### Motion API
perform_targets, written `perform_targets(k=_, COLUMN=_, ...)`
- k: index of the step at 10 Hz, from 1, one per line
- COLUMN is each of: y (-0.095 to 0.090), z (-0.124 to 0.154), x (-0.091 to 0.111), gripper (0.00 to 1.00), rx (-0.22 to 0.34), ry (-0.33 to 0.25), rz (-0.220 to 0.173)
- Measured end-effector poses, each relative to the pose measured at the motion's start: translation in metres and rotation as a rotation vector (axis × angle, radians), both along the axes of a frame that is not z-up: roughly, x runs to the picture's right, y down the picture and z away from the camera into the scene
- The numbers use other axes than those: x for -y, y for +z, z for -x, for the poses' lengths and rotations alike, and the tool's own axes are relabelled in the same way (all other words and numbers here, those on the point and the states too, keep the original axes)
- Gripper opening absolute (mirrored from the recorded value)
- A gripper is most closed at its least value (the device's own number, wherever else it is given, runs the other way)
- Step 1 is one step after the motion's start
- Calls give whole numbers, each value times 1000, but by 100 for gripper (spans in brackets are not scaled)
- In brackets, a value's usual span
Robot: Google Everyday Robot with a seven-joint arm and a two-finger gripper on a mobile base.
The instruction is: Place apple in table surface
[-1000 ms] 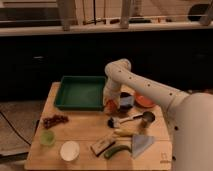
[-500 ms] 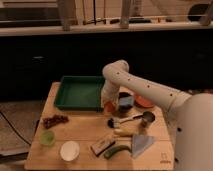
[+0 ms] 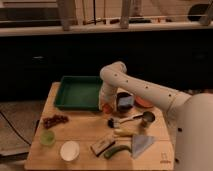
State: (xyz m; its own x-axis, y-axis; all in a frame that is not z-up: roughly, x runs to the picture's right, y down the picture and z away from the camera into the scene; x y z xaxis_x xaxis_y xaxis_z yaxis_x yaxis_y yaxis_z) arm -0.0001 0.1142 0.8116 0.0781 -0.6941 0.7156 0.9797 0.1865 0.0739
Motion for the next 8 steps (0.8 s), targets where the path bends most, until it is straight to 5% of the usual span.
perform_targets(k=8, y=4, z=23, x=-17, gripper=0, rx=73, ry=-62, rz=14)
